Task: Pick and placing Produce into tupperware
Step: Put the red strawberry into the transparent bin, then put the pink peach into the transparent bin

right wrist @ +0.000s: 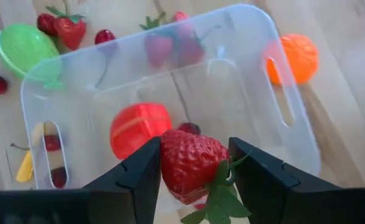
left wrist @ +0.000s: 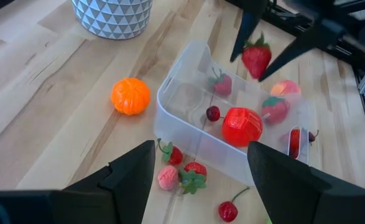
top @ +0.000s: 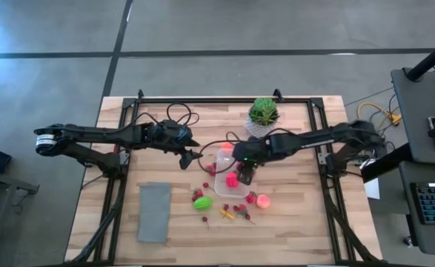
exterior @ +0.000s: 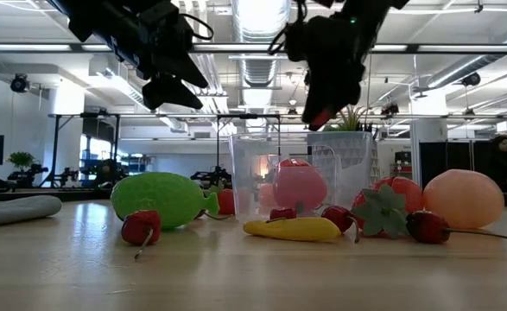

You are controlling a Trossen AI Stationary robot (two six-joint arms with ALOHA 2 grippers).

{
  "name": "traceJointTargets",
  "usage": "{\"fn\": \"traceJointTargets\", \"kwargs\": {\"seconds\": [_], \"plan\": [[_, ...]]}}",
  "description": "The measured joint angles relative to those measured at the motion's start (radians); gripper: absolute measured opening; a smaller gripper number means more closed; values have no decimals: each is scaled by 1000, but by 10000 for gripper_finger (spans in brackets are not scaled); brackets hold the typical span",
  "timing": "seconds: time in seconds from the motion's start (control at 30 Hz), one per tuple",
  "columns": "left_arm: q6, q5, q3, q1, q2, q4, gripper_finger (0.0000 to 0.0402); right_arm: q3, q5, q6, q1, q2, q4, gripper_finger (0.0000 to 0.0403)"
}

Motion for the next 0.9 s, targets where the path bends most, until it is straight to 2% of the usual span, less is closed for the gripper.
{"fn": "traceJointTargets", "kwargs": {"seconds": [0.07,0.23,0.6,0.8,0.9], "plan": [[0,0,0,0,0,-1,242,16,31,15,0,24,-20,175],[0,0,0,0,0,-6,242,43,194,35,0,51,-107,191],[1,0,0,0,0,-1,242,61,183,115,5,49,-63,275],[1,0,0,0,0,-1,242,73,184,80,5,48,-62,298],[1,0,0,0,0,-1,242,73,191,67,4,43,-122,303]]}}
